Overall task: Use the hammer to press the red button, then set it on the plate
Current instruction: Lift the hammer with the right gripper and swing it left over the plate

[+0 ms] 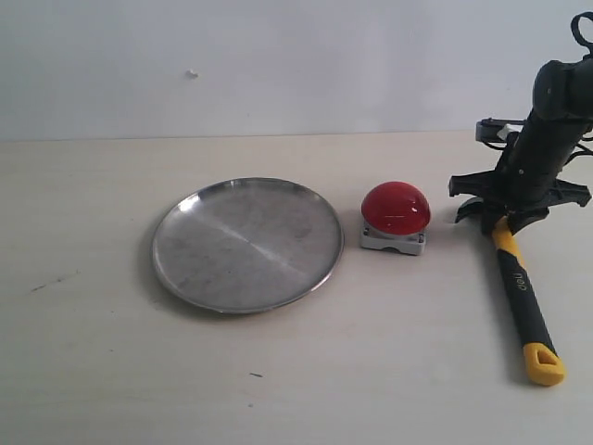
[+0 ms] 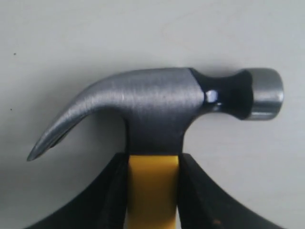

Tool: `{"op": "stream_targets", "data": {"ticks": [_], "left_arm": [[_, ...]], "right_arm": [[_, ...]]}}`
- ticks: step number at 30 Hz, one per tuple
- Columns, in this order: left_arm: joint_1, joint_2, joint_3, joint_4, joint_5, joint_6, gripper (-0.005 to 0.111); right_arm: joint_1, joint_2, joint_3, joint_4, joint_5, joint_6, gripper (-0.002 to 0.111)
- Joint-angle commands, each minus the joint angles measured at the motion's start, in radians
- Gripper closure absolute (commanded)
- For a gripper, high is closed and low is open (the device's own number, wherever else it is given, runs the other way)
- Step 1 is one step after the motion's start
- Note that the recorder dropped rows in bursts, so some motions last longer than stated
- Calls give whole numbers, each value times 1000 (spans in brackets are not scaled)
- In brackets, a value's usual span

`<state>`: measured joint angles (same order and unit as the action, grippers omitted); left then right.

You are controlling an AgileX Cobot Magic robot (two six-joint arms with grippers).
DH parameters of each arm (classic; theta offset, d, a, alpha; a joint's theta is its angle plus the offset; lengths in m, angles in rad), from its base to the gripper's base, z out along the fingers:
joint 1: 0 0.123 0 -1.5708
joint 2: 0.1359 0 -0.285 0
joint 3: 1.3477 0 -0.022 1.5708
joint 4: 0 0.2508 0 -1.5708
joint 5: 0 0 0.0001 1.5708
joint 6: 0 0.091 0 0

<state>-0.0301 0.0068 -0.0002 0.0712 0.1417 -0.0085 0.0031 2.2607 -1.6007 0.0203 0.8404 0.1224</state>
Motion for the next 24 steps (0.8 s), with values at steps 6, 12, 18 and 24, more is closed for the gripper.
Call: {"op": "stream_targets", "data": {"ticks": [6, 12, 18, 24], "left_arm": [[0, -7, 0, -5, -2, 2, 107], [0, -7, 0, -5, -2, 2, 107], [0, -7, 0, -5, -2, 2, 107], [0, -7, 0, -5, -2, 2, 107]], "right_arm": [[-6, -101, -2, -28, 62, -97, 108], [-23, -145, -2, 84, 159, -222, 108], [-29, -164, -2, 122, 209, -263, 108], [-29, -207, -2, 140, 288, -312, 108]]}}
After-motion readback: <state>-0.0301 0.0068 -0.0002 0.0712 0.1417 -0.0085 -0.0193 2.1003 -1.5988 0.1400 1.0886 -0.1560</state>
